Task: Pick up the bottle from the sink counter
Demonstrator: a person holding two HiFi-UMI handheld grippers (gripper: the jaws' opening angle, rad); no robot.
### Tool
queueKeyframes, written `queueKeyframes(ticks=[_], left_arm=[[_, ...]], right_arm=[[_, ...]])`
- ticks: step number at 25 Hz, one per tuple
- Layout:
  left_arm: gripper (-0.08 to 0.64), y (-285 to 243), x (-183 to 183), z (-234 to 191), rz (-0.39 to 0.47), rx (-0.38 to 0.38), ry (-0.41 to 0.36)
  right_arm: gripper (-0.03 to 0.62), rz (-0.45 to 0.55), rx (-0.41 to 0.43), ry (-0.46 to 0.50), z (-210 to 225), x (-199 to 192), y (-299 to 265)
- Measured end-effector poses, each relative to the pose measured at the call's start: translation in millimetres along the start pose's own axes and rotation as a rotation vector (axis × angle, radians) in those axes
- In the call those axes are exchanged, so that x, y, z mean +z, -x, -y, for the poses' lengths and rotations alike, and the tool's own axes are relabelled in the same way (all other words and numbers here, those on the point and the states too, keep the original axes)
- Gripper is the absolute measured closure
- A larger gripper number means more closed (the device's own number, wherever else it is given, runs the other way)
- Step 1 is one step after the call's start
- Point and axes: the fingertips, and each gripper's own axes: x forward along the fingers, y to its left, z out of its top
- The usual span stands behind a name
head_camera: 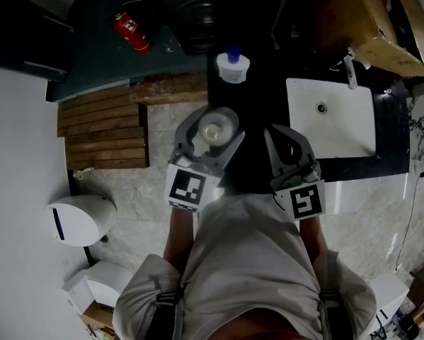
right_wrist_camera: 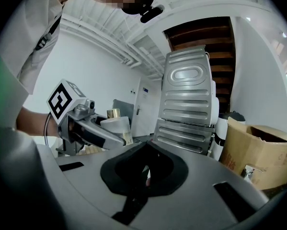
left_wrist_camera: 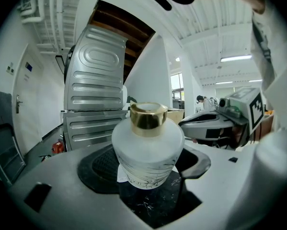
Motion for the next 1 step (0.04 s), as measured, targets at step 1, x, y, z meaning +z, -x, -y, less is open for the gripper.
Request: queueKeyframes(ticks=[1], left_arm=[[0.235, 0.4, 1.3, 1.0, 0.004, 0.001, 0.004]], right_arm=[[0.598, -0.002, 0.001, 0.001, -0.4, -0.1, 1.1]])
